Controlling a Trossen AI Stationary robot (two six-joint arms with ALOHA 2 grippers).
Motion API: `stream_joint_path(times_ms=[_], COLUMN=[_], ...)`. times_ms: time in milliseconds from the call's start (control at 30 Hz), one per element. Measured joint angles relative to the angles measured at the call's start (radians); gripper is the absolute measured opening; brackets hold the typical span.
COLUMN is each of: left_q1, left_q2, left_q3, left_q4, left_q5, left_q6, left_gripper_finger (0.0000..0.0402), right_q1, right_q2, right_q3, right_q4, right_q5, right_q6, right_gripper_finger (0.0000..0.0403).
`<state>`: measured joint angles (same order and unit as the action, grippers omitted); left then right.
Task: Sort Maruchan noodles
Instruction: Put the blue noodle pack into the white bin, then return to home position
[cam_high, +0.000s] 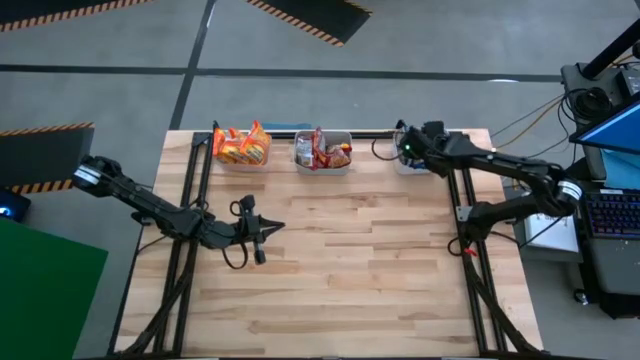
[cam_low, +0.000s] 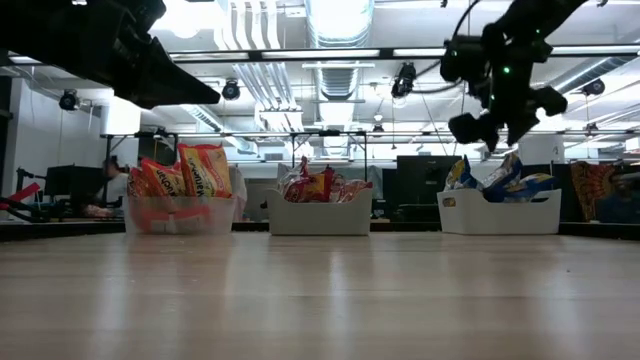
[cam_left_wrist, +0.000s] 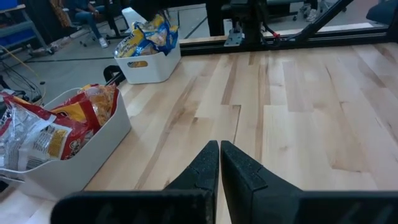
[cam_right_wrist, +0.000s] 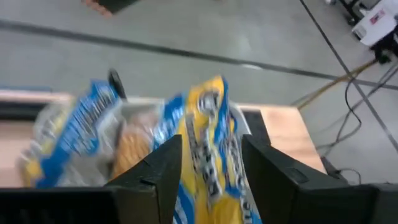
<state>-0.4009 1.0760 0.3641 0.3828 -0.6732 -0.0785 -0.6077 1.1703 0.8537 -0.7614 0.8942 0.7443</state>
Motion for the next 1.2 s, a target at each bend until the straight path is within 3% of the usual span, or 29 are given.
stream_joint_path(times_ms=[167,533,700,867,1200], left_q1=[0.001,0.002,0.002,0.002,0.002], left_q2=[0.0,-0.011,-0.031,-0.091,-0.262], left_q3=[0.0,0.0,0.0,0.0,0.001], left_q4=[0.001,0.033,0.047,0.052,-0.04], left_q5=[-0.001,-0.001,-0.001,0.0,0.001], left_q6=[0.028,0.048,0.077,0.082,0.232], left_gripper_finger=[0.0,0.0,0.0,0.0,0.0], right_q1=[-0.007,-0.036,-0.036,-0.037,-0.008], right_q2=[0.001,0.116,0.181,0.204,-0.016], right_q3=[0.037,-0.148,-0.214,-0.211,-0.126], right_q4=[0.087,0.266,0.388,0.402,0.28], right_q5=[0.037,0.078,0.082,0.07,0.025], right_q6=[-0.106,-0.129,-0.1,-0.113,-0.21], right_gripper_finger=[0.0142,0.0016,0.0009,0.0009,0.0009])
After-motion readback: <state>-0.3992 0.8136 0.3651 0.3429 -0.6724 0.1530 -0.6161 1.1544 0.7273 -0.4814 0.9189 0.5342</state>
